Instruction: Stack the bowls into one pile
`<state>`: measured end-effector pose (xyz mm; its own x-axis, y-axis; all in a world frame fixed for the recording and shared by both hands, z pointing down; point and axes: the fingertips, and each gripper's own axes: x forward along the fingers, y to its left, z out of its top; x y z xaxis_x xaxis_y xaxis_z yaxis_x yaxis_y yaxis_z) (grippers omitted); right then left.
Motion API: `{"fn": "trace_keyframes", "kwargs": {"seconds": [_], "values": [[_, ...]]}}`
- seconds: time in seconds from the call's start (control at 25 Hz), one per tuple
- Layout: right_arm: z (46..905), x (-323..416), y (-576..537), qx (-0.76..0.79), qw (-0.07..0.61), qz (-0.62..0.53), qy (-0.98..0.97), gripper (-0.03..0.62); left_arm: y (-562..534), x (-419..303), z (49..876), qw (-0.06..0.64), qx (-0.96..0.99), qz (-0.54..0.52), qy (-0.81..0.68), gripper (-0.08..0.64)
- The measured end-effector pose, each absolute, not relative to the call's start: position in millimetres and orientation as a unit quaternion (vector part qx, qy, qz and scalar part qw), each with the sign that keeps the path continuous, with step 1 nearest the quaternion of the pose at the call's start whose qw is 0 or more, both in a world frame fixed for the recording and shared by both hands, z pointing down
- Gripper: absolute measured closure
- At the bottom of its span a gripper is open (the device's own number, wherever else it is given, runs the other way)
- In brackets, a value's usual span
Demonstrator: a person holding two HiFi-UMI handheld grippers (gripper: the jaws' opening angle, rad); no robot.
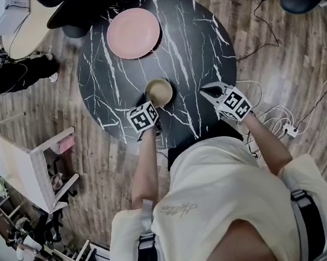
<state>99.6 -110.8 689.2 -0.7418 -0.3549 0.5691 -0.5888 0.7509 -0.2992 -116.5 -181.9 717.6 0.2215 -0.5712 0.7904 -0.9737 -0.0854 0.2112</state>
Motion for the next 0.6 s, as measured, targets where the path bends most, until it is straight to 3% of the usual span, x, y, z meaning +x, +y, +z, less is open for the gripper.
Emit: {"fn": "trace_keyframes", "kwargs": {"seconds": [0.52, 0.6], "values": [[692.1, 99.7, -122.1, 0.245, 0.257, 0.225, -0.908, 0.586, -182.9, -114.7, 723.7, 0.357, 0.683, 0.294, -0.565, 0.525], [693.2, 99.7, -121.4, 0.242, 0.259, 0.226, -0.907, 0.586, -184.7, -113.9, 722.4, 0.355, 0.683, 0.291, -0.568, 0.490]]}}
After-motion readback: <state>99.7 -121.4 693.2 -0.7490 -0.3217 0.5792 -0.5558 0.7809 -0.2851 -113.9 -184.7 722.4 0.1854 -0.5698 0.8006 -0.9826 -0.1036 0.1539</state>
